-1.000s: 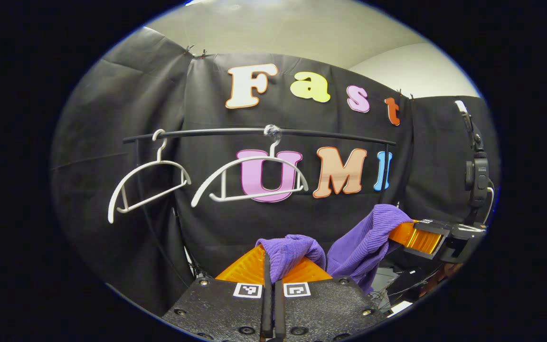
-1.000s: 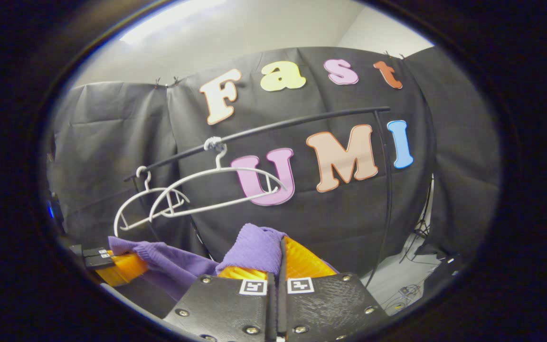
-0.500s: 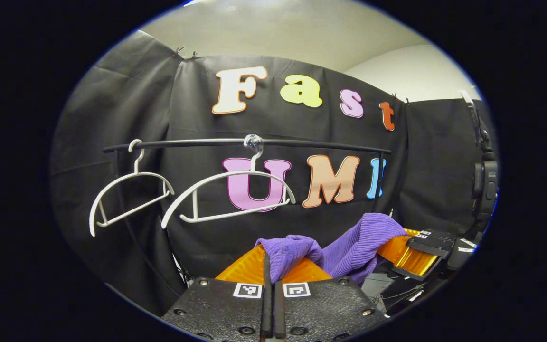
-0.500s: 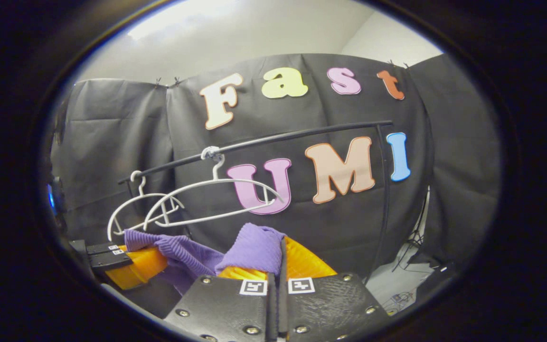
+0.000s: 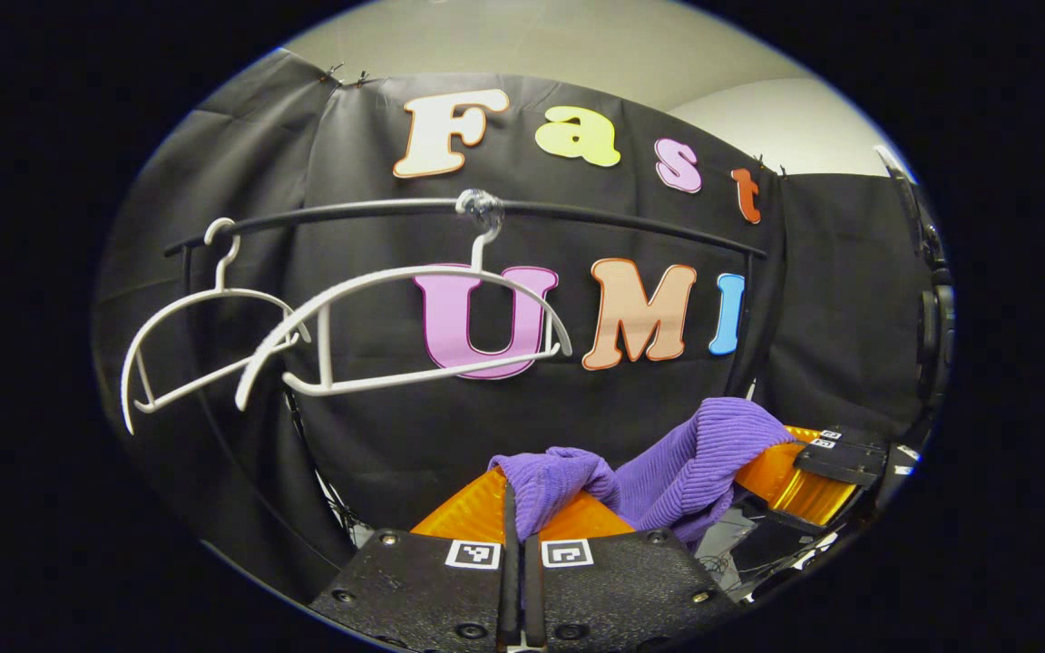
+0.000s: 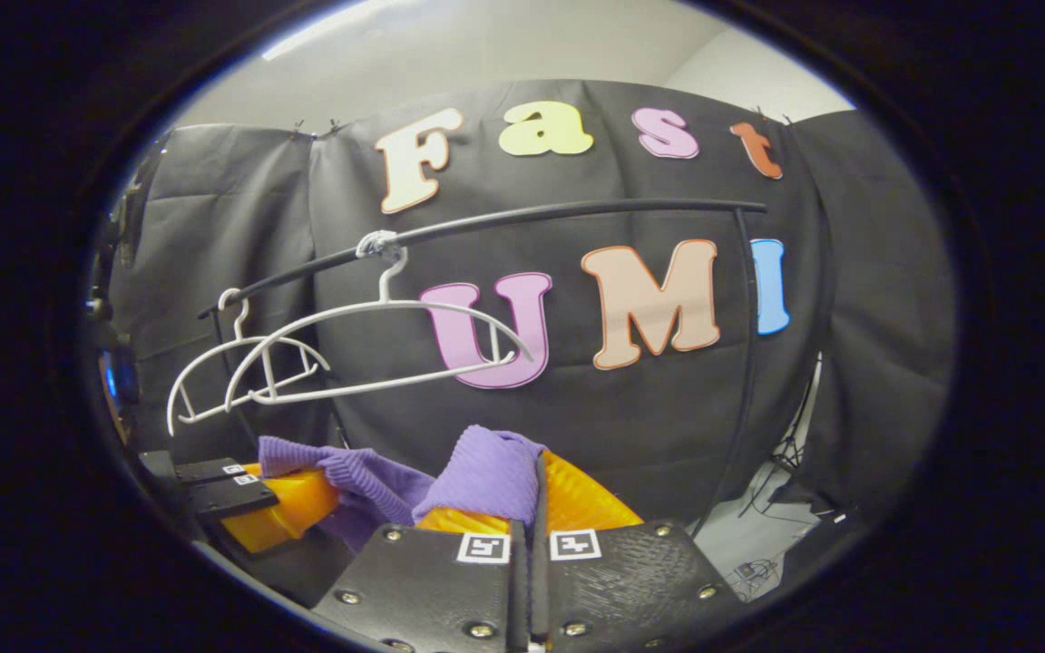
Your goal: Grasp the clothes on the hanger with both hands and then place them into the laundry hamper below.
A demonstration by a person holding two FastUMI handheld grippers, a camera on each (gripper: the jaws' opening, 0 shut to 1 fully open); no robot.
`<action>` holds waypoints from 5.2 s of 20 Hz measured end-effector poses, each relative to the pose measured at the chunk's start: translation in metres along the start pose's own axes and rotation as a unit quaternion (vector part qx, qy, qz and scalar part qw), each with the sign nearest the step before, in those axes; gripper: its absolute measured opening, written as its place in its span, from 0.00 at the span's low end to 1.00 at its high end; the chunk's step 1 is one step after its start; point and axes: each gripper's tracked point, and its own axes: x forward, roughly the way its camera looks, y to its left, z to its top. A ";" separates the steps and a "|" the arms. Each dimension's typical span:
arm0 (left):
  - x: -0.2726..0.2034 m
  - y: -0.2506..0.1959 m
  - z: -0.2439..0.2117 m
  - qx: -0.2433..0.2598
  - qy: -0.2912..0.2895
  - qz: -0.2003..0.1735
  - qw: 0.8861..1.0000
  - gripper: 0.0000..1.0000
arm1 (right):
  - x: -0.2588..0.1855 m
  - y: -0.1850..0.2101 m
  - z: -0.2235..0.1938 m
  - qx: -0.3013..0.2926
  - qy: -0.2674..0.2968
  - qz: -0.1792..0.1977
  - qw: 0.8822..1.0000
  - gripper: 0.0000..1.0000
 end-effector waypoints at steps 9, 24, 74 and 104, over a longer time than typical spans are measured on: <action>0.070 0.025 -0.064 0.009 0.053 0.004 0.999 0.03 | 0.064 -0.006 -0.074 -0.005 0.075 0.004 0.997 0.02; 0.158 0.040 -0.223 0.042 0.183 0.013 0.982 0.03 | 0.145 -0.047 -0.245 0.005 0.237 -0.017 0.971 0.02; 0.096 0.061 -0.188 -0.006 0.197 0.051 0.979 0.97 | 0.085 -0.031 -0.213 -0.031 0.225 -0.029 0.973 1.00; -0.074 0.056 0.065 0.010 -0.053 0.094 0.994 0.96 | -0.070 -0.015 0.067 -0.047 -0.064 0.024 0.997 0.99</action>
